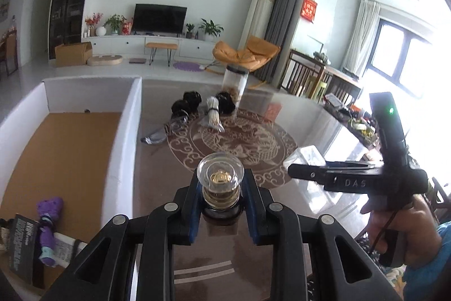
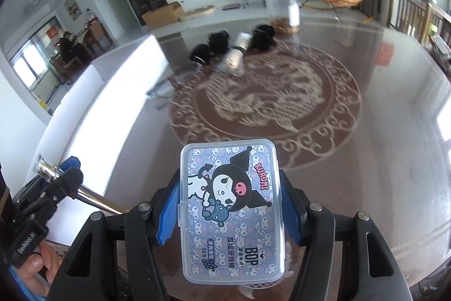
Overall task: Organize objects
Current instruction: 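Carry the tube and cartoon box to the cardboard box and release both, then move both empty tools back over the table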
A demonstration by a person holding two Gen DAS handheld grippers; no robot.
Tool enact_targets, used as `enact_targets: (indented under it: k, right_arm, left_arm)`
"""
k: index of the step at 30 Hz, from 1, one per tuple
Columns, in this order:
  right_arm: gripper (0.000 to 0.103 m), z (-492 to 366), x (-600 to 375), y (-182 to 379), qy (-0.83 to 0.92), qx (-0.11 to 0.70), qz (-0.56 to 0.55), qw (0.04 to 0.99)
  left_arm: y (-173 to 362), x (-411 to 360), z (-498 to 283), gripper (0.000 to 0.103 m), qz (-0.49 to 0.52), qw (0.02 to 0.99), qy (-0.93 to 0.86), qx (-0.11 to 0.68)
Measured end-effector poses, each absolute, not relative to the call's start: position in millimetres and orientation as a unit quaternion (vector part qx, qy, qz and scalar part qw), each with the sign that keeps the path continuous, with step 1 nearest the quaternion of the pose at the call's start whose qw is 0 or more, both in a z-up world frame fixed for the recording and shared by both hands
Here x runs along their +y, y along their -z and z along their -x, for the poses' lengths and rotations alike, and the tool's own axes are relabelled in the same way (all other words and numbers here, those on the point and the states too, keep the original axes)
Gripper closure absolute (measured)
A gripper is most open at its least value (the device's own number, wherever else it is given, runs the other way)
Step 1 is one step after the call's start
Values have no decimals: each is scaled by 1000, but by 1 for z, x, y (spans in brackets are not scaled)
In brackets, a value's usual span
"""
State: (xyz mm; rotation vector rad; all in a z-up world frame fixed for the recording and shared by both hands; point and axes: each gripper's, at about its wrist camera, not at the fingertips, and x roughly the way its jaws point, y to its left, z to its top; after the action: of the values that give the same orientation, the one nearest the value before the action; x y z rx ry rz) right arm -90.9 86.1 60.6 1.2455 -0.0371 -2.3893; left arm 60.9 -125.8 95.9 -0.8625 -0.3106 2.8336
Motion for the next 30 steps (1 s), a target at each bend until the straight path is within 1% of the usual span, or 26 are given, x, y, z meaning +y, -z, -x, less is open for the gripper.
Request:
enact_targets:
  k: [5, 9, 12, 14, 15, 17, 18, 19, 20, 21, 22, 24, 28, 30]
  right_arm:
    - [41, 72, 21, -100, 859, 1, -415, 301]
    - [41, 60, -52, -126, 829, 10, -404, 386]
    - [41, 50, -115, -137, 812, 50, -393, 428]
    - [41, 47, -149, -135, 804, 78, -391, 440]
    - [41, 47, -165, -130, 799, 85, -396, 444]
    - [40, 50, -197, -109, 781, 107, -420, 450]
    - [40, 52, -208, -97, 773, 118, -433, 449]
    - [38, 52, -215, -87, 767, 129, -441, 447]
    - [34, 51, -222, -76, 763, 145, -448, 443]
    - [25, 49, -226, -67, 762, 164, -450, 436]
    - [21, 46, -227, -62, 764, 175, -447, 432]
    - [20, 43, -216, -60, 770, 174, -431, 436]
    - [8, 44, -175, -76, 808, 142, -382, 425]
    - [5, 52, -144, -82, 832, 110, -360, 406]
  left_arm:
    - [-150, -193, -97, 77, 236, 30, -962, -131]
    - [-161, -252, -118, 77, 240, -30, -961, -137]
    - [-148, -290, -117, 77, 270, -67, -950, -141]
    - [-126, -324, -105, 76, 312, -81, -933, -157]
    - [-114, -333, -98, 75, 332, -88, -925, -164]
    - [-79, -361, -76, 74, 407, -129, -888, -169]
    - [-66, -368, -68, 59, 430, -141, -876, -166]
    - [-48, -376, -59, 47, 458, -154, -860, -162]
    - [-36, -381, -54, 24, 478, -168, -847, -159]
    - [-27, -383, -52, 22, 492, -179, -838, -156]
    - [-22, -385, -50, 22, 494, -188, -835, -150]
    - [-20, -385, -49, 22, 491, -206, -835, -137]
    - [-23, -373, -49, 21, 463, -240, -847, -104]
    - [-28, -361, -50, 21, 442, -244, -859, -93]
